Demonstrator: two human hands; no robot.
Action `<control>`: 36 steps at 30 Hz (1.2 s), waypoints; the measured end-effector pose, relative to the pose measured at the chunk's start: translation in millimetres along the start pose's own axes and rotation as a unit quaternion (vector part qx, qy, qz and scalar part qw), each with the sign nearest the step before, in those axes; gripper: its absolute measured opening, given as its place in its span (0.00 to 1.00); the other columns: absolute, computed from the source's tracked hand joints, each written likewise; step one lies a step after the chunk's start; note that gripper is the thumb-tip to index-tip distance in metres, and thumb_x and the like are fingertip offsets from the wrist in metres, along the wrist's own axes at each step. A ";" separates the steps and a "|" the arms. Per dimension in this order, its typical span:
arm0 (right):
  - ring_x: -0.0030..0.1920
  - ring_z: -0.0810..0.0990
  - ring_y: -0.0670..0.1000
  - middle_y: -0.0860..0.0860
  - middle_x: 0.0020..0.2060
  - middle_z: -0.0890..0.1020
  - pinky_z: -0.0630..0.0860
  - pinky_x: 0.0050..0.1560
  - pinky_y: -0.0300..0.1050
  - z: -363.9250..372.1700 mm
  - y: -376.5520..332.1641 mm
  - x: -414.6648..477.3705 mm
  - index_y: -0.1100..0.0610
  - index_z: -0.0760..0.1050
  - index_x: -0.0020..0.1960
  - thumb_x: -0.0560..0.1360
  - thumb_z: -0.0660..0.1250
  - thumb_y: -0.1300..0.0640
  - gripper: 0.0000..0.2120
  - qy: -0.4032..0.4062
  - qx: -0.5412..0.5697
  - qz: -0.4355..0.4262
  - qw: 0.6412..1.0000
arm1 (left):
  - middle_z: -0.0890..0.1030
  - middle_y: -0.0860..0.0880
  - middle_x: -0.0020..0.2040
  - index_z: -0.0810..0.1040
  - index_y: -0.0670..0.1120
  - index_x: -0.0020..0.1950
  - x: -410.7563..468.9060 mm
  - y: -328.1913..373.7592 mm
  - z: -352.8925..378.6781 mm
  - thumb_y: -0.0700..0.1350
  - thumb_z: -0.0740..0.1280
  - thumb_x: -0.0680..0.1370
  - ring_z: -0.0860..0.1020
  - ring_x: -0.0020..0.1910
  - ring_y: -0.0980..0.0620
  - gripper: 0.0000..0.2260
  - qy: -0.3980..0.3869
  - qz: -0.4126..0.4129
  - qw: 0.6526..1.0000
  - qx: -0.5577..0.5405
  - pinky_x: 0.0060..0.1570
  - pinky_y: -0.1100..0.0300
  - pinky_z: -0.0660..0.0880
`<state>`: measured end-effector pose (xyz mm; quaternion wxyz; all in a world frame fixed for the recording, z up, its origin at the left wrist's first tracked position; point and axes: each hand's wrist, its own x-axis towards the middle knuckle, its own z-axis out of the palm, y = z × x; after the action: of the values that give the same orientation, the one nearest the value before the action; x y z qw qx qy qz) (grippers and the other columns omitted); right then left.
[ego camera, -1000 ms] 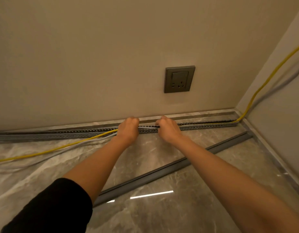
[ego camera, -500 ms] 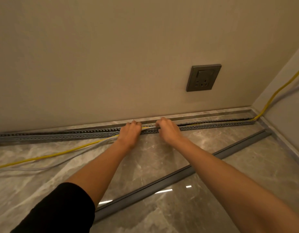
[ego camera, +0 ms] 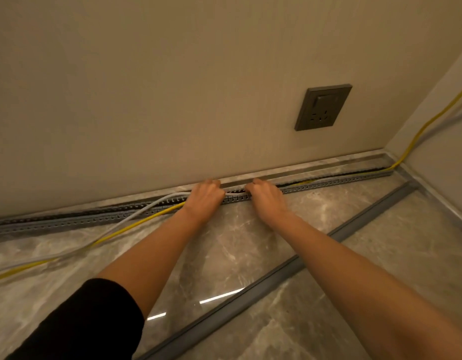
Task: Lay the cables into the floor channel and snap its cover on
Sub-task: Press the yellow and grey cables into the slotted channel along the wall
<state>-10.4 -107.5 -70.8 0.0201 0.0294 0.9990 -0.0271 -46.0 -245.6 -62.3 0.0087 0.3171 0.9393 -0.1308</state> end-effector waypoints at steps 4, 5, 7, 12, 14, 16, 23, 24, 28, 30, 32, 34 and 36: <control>0.60 0.76 0.60 0.58 0.61 0.75 0.73 0.58 0.51 4.2 -5.6 -2.4 0.61 0.76 0.62 0.80 0.56 0.65 0.15 -0.006 -0.020 0.017 1.000 | 0.73 0.40 0.63 0.70 0.38 0.64 -8.0 -4.1 6.7 0.37 0.55 0.81 0.72 0.63 0.42 0.13 -0.003 0.032 0.999 -0.003 0.58 0.51 0.71; 0.61 0.76 0.60 0.58 0.60 0.76 0.73 0.58 0.51 3.5 -6.0 -1.0 0.61 0.77 0.62 0.79 0.57 0.65 0.15 -0.007 -0.019 0.022 1.000 | 0.73 0.40 0.63 0.70 0.38 0.65 -9.2 -4.2 7.0 0.37 0.55 0.81 0.72 0.63 0.42 0.13 0.000 0.033 0.999 -0.011 0.58 0.50 0.71; 0.61 0.76 0.60 0.58 0.60 0.77 0.73 0.59 0.51 2.0 -6.7 1.2 0.61 0.77 0.61 0.79 0.57 0.66 0.15 -0.002 -0.009 0.036 0.999 | 0.72 0.40 0.63 0.69 0.38 0.65 -11.6 -1.7 7.9 0.37 0.54 0.81 0.71 0.63 0.41 0.13 0.014 0.028 0.999 -0.041 0.59 0.50 0.69; 0.63 0.73 0.60 0.60 0.62 0.75 0.70 0.62 0.52 4.0 -13.8 -4.4 0.65 0.75 0.61 0.77 0.57 0.68 0.15 0.000 0.002 0.050 0.999 | 0.71 0.39 0.64 0.70 0.36 0.63 -15.1 2.4 15.6 0.35 0.55 0.81 0.69 0.63 0.42 0.12 0.024 -0.013 0.992 -0.122 0.61 0.51 0.66; 0.63 0.74 0.60 0.60 0.62 0.75 0.70 0.62 0.51 3.1 -13.3 -6.4 0.65 0.73 0.62 0.77 0.57 0.69 0.15 0.009 0.006 0.040 0.999 | 0.72 0.40 0.63 0.70 0.38 0.63 -15.4 1.5 12.7 0.33 0.59 0.79 0.71 0.63 0.41 0.13 0.019 -0.021 0.992 -0.121 0.59 0.51 0.70; 0.62 0.75 0.59 0.59 0.61 0.76 0.70 0.61 0.49 1.1 -11.8 -6.5 0.64 0.71 0.63 0.76 0.57 0.70 0.16 0.028 0.018 0.019 0.999 | 0.72 0.39 0.63 0.70 0.38 0.64 -13.8 2.2 10.1 0.32 0.58 0.78 0.73 0.62 0.40 0.14 0.016 -0.036 0.991 -0.130 0.58 0.50 0.71; 0.60 0.76 0.62 0.61 0.59 0.77 0.74 0.55 0.51 -6.0 -16.9 -3.4 0.64 0.75 0.59 0.76 0.58 0.68 0.14 -0.038 0.039 -0.013 0.998 | 0.76 0.38 0.61 0.73 0.39 0.61 -9.0 -2.7 3.8 0.32 0.59 0.76 0.75 0.61 0.38 0.14 -0.010 -0.056 0.978 -0.200 0.58 0.48 0.72; 0.59 0.77 0.61 0.60 0.59 0.77 0.74 0.55 0.52 -6.2 -17.0 -3.1 0.64 0.76 0.58 0.76 0.59 0.68 0.13 -0.037 0.038 -0.011 0.999 | 0.76 0.38 0.61 0.73 0.39 0.61 -9.9 -5.7 5.1 0.31 0.59 0.76 0.75 0.60 0.38 0.15 -0.007 -0.060 0.974 -0.219 0.58 0.47 0.73; 0.60 0.76 0.60 0.59 0.60 0.77 0.74 0.55 0.50 -8.9 -20.4 -4.0 0.63 0.75 0.59 0.77 0.59 0.68 0.13 -0.007 0.055 -0.037 0.998 | 0.73 0.38 0.63 0.71 0.38 0.64 -27.4 -15.0 3.5 0.32 0.59 0.77 0.73 0.62 0.38 0.16 0.028 -0.140 0.970 -0.195 0.58 0.47 0.72; 0.61 0.75 0.61 0.59 0.60 0.76 0.74 0.55 0.50 -10.6 -30.8 -3.8 0.63 0.76 0.60 0.77 0.59 0.68 0.14 -0.014 0.069 -0.058 0.996 | 0.73 0.38 0.63 0.72 0.37 0.63 -38.8 -23.2 3.1 0.34 0.60 0.77 0.73 0.62 0.38 0.14 0.020 -0.174 0.971 -0.159 0.58 0.48 0.71; 0.61 0.75 0.61 0.59 0.60 0.76 0.74 0.56 0.51 -11.4 -44.8 -2.2 0.63 0.75 0.61 0.77 0.58 0.67 0.14 -0.022 0.081 -0.077 0.994 | 0.73 0.38 0.63 0.72 0.38 0.62 -48.1 -33.3 4.1 0.36 0.60 0.78 0.72 0.62 0.38 0.13 0.001 -0.194 0.972 -0.133 0.58 0.48 0.70; 0.62 0.75 0.61 0.59 0.61 0.76 0.74 0.58 0.51 -9.8 -60.9 -1.3 0.62 0.75 0.62 0.78 0.58 0.66 0.15 -0.025 0.088 -0.096 0.991 | 0.73 0.39 0.63 0.72 0.38 0.62 -56.5 -43.2 6.0 0.37 0.60 0.79 0.72 0.63 0.39 0.13 -0.017 -0.209 0.970 -0.125 0.58 0.48 0.70; 0.62 0.75 0.61 0.59 0.61 0.76 0.73 0.59 0.51 -6.7 -73.8 -1.3 0.61 0.75 0.63 0.78 0.59 0.66 0.15 -0.021 0.098 -0.110 0.989 | 0.73 0.39 0.63 0.71 0.39 0.63 -62.2 -50.4 9.2 0.37 0.59 0.79 0.72 0.63 0.39 0.13 -0.029 -0.210 0.971 -0.111 0.58 0.48 0.71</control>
<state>-13.8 -180.9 -60.1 0.0353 -0.0796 0.9879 -0.1280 -27.1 -323.4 -52.9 0.0435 0.1062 0.9928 -0.0334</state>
